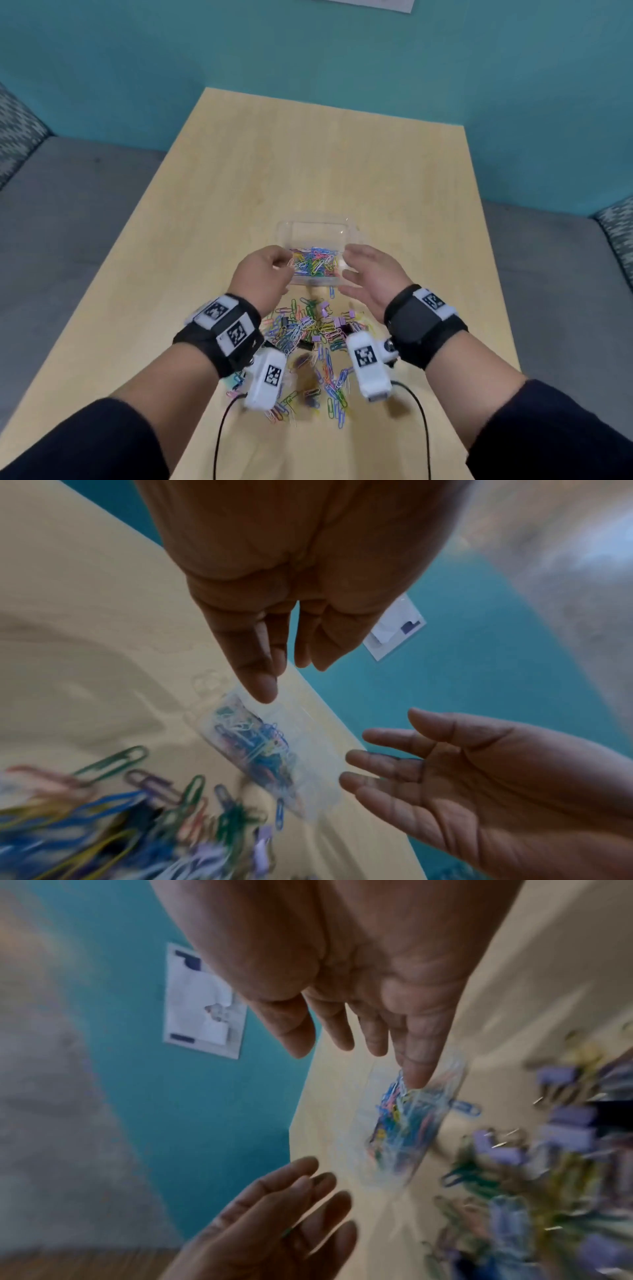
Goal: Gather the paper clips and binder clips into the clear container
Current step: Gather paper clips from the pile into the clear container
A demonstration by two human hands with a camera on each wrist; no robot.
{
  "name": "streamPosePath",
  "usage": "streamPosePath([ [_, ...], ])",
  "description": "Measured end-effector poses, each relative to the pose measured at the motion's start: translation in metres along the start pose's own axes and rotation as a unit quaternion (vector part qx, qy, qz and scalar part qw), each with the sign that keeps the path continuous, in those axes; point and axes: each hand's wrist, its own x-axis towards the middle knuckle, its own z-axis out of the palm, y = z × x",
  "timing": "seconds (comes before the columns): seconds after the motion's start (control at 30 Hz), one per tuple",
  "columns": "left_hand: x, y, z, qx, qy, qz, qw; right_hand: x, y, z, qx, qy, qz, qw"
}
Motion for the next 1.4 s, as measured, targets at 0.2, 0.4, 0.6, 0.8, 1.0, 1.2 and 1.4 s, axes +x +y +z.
streamPosePath([
  [0.2,-0.089,-0.050,0.003,0.215,-0.077,0.102,0.968,-0.057,0.076,-0.038,-0.454,-0.030,-0.116,0.883],
  [0.4,-0.153,-0.093,0.040,0.422,-0.167,0.167,0.875,-0.097,0.150,-0.048,-0.686,-0.103,-0.129,0.708],
  [0.6,-0.145,-0.100,0.060,0.442,-0.118,0.185,0.870,-0.081,0.166,-0.028,-0.655,-0.039,-0.169,0.735],
  [0.8,-0.119,-0.096,0.065,0.467,-0.108,0.190,0.857,-0.057,0.153,-0.004,-0.664,-0.039,-0.190,0.722],
  [1.0,-0.120,-0.089,0.064,0.488,-0.141,0.202,0.838,-0.053,0.156,0.001,-0.669,-0.053,-0.221,0.708],
  [1.2,-0.127,-0.078,0.061,0.473,-0.160,0.179,0.848,-0.061,0.154,-0.001,-0.674,-0.075,-0.212,0.704],
  [1.4,-0.131,-0.074,0.057,0.471,-0.187,0.170,0.845,-0.070,0.153,-0.006,-0.659,-0.078,-0.194,0.722],
])
